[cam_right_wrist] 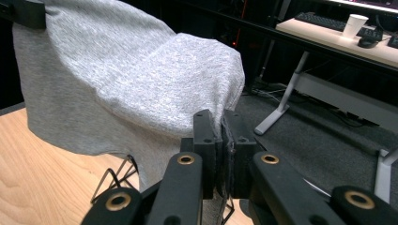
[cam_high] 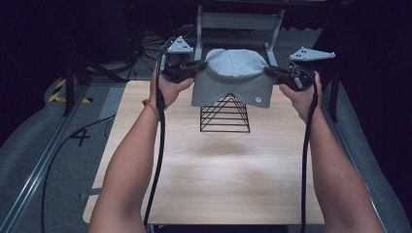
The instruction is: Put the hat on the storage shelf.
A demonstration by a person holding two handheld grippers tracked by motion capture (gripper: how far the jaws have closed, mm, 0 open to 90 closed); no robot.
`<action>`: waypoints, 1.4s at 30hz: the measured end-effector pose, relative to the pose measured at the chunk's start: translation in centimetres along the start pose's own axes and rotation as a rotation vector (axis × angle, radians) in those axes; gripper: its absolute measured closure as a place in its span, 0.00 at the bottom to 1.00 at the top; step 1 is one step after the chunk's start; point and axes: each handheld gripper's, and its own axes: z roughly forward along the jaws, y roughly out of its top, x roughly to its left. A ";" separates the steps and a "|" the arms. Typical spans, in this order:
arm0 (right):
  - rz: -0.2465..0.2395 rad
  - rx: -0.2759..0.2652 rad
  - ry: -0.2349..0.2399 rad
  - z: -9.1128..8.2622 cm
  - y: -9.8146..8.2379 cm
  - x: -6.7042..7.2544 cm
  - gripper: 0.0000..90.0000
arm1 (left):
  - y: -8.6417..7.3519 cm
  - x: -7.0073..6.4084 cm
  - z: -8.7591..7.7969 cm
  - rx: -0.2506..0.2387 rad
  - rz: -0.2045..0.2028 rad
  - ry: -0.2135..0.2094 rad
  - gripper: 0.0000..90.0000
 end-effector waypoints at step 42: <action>0.014 0.097 0.041 1.8 -5.3 0.7 0.95 | -7.0 -0.8 3.9 0.110 -0.059 -0.027 0.96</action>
